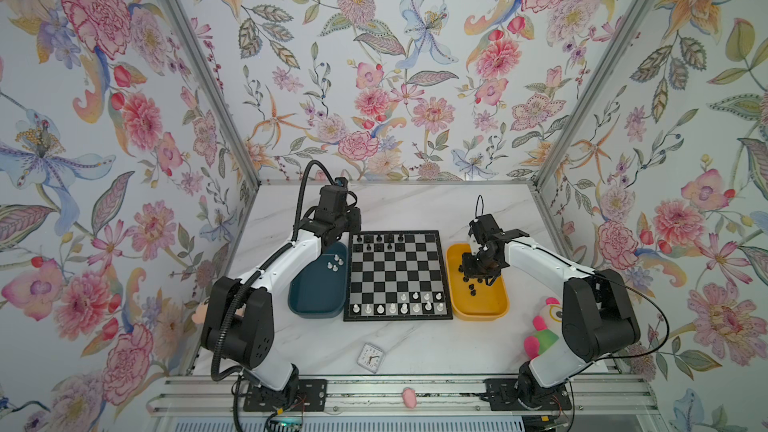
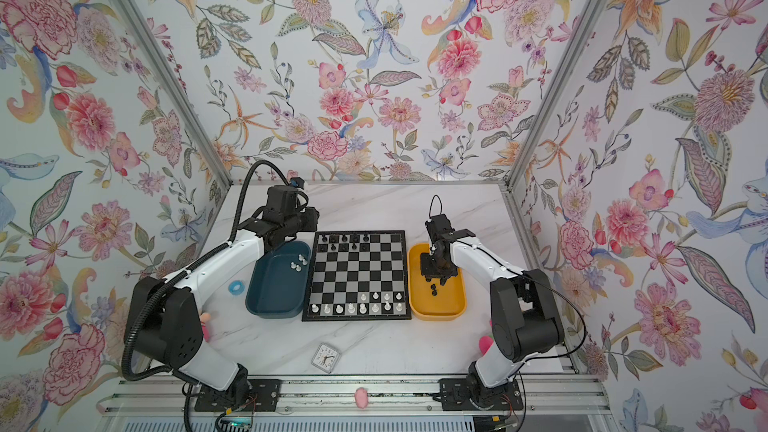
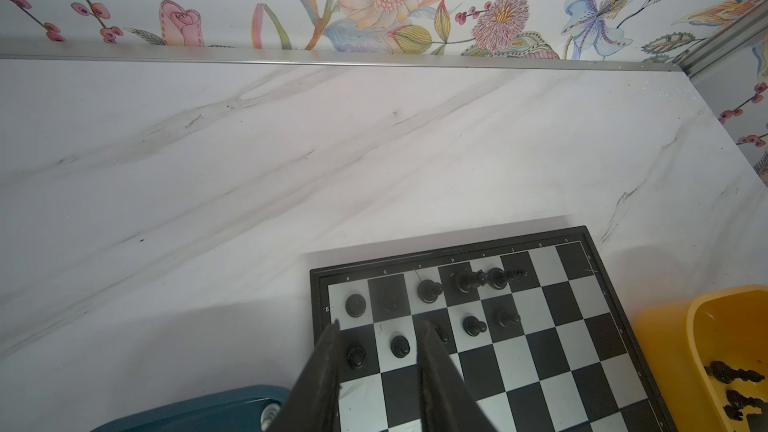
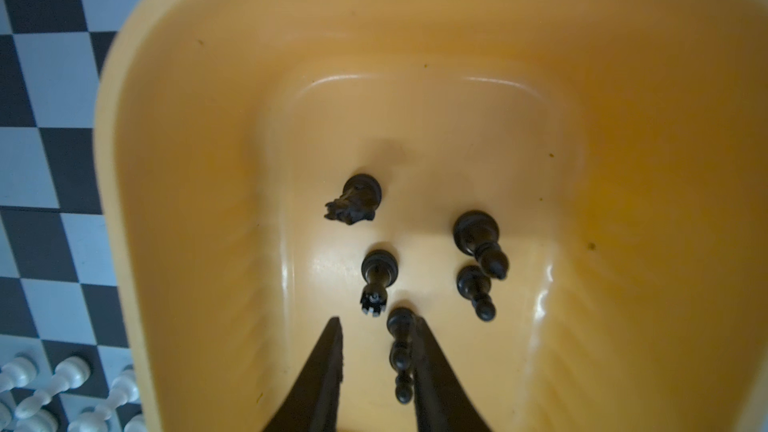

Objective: Set up the chess pieces on the board
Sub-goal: 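Lower the right gripper into the yellow tray and close on a black pawn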

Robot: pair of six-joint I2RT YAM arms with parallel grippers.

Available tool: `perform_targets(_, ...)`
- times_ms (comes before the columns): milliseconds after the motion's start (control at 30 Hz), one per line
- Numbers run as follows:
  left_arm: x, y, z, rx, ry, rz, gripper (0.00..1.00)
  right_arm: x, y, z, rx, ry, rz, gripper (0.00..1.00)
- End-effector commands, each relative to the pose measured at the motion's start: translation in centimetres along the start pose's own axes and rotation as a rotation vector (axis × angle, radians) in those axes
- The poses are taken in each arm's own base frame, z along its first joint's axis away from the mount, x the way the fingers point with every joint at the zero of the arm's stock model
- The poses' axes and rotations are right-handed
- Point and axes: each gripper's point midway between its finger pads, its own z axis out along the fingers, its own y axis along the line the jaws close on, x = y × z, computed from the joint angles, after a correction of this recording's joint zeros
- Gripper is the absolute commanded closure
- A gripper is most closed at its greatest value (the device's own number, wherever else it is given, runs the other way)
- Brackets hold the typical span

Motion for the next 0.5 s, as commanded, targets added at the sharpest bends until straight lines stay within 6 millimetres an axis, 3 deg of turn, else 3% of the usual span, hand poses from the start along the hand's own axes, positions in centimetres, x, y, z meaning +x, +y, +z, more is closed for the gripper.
perform_targets(0,0.7,0.6,0.2,-0.012,0.022,-0.01,0.67,0.1,-0.3,0.7,0.014,0.014,0.01,0.7)
perform_targets(467,0.9,0.6,0.5,-0.008,0.031,-0.012,0.67,0.4,-0.4,1.7,0.021,0.033,0.012,0.72)
